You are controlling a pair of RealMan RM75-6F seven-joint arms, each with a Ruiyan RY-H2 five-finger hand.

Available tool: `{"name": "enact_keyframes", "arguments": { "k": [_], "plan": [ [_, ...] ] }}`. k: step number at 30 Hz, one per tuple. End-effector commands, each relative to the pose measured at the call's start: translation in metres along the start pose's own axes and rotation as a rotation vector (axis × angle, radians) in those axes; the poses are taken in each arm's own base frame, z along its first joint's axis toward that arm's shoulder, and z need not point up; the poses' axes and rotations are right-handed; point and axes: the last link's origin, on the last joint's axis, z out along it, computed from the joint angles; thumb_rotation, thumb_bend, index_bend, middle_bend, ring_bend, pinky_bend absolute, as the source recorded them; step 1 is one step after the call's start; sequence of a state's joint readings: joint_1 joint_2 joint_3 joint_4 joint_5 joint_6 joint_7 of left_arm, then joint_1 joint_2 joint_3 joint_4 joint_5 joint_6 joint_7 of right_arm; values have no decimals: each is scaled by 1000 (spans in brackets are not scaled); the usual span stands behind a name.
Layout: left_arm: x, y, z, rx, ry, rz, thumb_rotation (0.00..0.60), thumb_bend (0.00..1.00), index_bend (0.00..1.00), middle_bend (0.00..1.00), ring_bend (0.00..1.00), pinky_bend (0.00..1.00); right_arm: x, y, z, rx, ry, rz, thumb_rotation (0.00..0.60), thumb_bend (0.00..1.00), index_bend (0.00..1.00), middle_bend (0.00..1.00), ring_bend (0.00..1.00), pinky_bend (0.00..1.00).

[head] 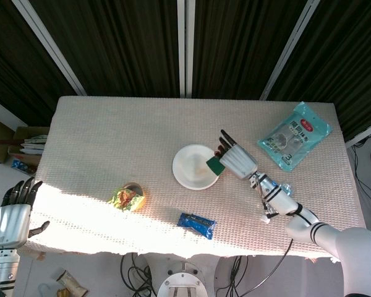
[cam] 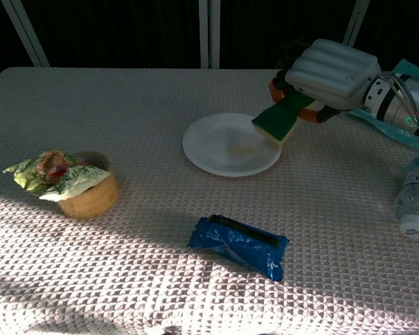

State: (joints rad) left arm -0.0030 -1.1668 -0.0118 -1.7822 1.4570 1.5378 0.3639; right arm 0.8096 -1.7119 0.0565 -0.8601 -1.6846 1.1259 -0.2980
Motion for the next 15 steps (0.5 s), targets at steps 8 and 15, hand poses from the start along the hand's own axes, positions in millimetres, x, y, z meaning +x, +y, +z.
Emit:
{"name": "enact_keyframes", "arguments": {
  "k": [8,15],
  "plan": [
    [-2,-9,-2,8,-2,-9,600,92,126,56,62,140,-1,-45,29,18,-7,-158,600,342,688,489,209,84],
    [-4,-13,-4,12,-4,-16,600,93,126,56,62,140,-12,-60,32,-4,-60,-174,600,341,687,505,217,33]
  ]
}}
